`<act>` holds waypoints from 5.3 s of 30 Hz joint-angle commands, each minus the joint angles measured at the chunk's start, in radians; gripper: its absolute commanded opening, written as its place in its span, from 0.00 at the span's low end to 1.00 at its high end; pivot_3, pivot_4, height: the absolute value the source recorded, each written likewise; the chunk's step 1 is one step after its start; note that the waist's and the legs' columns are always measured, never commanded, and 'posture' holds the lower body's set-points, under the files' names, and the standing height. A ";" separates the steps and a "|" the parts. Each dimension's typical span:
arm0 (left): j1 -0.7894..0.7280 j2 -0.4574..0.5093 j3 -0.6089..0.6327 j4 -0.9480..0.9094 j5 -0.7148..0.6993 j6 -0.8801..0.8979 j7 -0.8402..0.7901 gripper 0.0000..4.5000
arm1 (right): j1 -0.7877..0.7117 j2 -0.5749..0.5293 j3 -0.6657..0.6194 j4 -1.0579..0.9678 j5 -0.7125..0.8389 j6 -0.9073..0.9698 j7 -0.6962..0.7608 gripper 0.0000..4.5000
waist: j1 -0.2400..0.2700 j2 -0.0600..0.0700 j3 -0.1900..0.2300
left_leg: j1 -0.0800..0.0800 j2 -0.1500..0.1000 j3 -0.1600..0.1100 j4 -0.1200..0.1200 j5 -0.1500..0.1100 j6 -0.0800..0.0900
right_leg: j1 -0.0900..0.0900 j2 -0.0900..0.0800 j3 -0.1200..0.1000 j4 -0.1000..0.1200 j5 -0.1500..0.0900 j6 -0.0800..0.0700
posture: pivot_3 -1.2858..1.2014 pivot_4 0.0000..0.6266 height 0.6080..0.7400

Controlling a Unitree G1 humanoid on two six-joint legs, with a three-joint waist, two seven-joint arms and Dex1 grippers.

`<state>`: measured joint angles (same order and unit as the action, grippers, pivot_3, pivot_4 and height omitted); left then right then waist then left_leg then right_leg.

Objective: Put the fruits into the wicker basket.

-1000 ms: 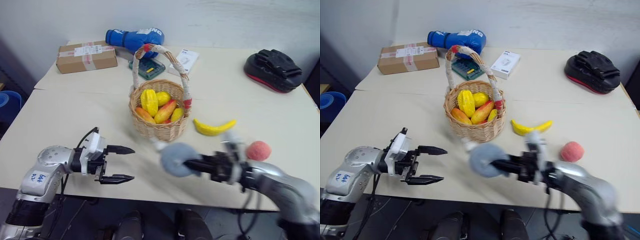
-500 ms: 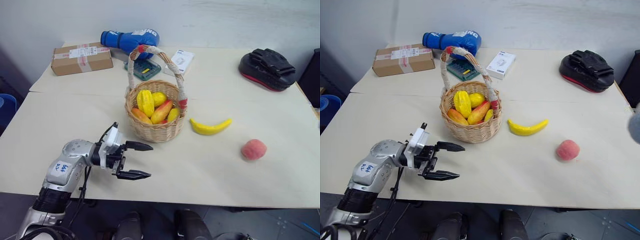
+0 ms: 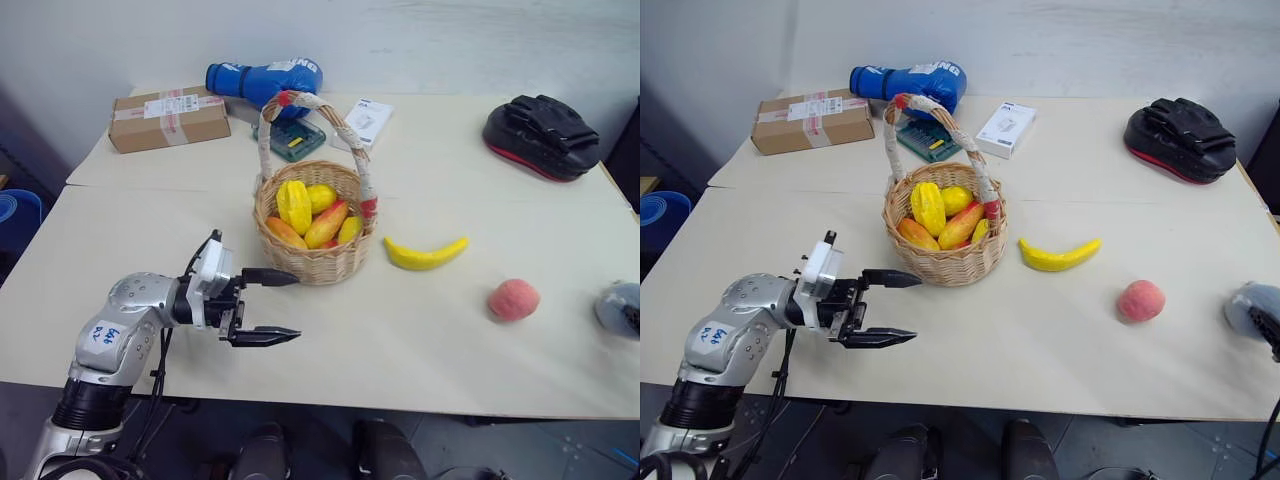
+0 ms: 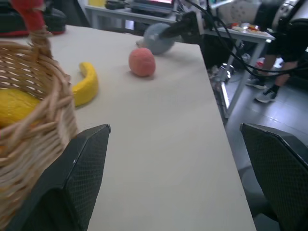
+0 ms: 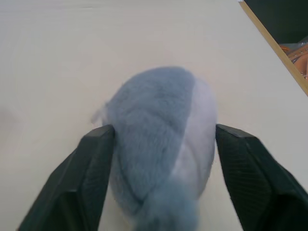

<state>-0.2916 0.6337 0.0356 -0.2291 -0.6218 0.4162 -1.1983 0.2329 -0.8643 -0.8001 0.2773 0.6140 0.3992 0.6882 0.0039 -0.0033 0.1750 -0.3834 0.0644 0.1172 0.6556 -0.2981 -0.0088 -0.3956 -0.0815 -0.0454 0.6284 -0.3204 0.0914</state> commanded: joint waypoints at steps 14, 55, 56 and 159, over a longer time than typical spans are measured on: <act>0.060 0.038 0.089 0.049 0.040 -0.110 0.041 1.00 | -0.168 -0.409 0.266 -0.368 -0.044 -0.121 0.496 0.99 | -0.044 -0.006 0.003 | 0.014 0.002 0.005 -0.007 0.000 -0.006 | 0.004 0.005 0.011 0.000 0.001 0.000 | 0.52 0.24 1.00; 0.179 0.064 0.310 -0.043 -0.092 0.007 0.182 1.00 | -1.038 0.102 0.973 -0.667 0.064 0.358 0.654 0.14 | -0.041 -0.008 0.004 | -0.005 0.008 0.008 0.009 -0.004 -0.001 | -0.017 -0.008 0.008 0.016 0.000 -0.002 | 0.52 0.24 1.00; 0.179 0.063 0.315 -0.042 -0.098 0.012 0.185 1.00 | -1.069 0.176 0.969 -0.659 0.102 0.418 0.578 0.14 | -0.042 -0.008 0.004 | -0.004 0.008 0.007 0.009 -0.004 -0.001 | -0.016 -0.008 0.007 0.017 -0.001 -0.003 | 0.52 0.24 1.00; 0.272 0.051 0.328 -0.128 -0.073 -0.026 0.239 1.00 | -0.846 0.277 0.827 -0.682 0.280 0.548 0.148 0.62 | -0.050 -0.011 0.002 | 0.013 0.014 0.005 -0.005 -0.008 -0.006 | -0.002 0.002 0.013 0.000 0.001 -0.009 | 0.52 0.24 1.00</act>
<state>-0.0444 0.6853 0.3192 -0.3363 -0.6855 0.4109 -0.9710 -0.5696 -0.6302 -0.0281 -0.3864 0.8989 0.9149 0.9106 -0.0464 -0.0141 0.1774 -0.3710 0.0782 0.1219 0.6501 -0.3060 -0.0158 -0.3981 -0.0795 -0.0334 0.6288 -0.3197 0.0813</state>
